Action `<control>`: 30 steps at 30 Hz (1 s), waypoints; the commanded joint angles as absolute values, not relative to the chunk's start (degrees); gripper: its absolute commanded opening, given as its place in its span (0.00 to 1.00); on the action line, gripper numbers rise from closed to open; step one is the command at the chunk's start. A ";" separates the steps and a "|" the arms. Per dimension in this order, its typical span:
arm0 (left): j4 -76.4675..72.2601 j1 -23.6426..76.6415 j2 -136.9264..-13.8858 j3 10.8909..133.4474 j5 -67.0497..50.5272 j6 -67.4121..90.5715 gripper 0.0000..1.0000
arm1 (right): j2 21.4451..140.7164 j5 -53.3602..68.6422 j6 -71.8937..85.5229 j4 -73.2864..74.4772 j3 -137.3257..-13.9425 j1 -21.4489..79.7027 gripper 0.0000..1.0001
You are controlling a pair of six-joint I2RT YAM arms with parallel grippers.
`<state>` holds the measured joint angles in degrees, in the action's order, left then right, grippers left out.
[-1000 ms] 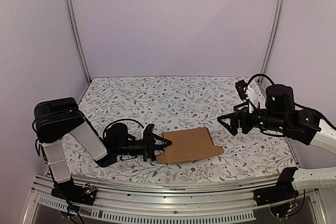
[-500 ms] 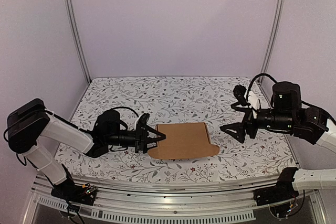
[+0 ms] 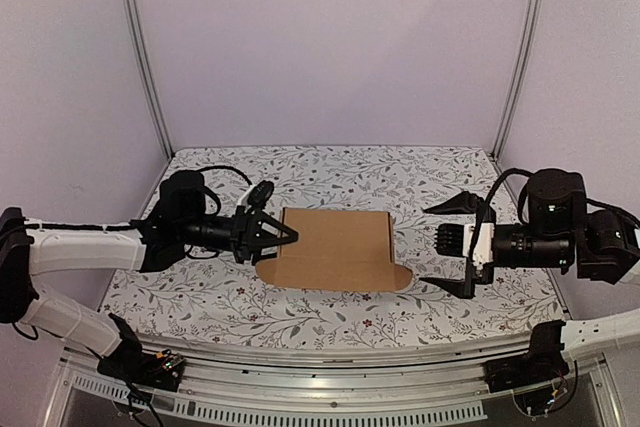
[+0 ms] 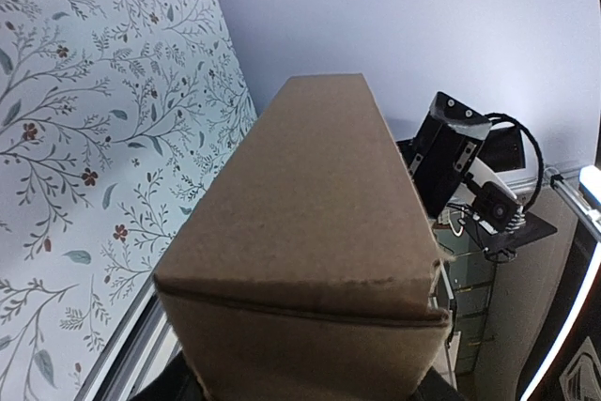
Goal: Fold the paper box
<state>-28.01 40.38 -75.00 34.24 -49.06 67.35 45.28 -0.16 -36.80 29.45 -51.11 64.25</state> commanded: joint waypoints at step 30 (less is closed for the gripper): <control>-33.76 37.18 -70.95 36.28 -69.78 68.53 0.00 | 53.94 -39.14 -99.14 -12.30 -37.38 92.99 0.99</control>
<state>-31.59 37.89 -72.62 35.79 -67.75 68.20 52.51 -37.80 -95.85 -9.26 -35.31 92.23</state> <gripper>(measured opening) 0.497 0.989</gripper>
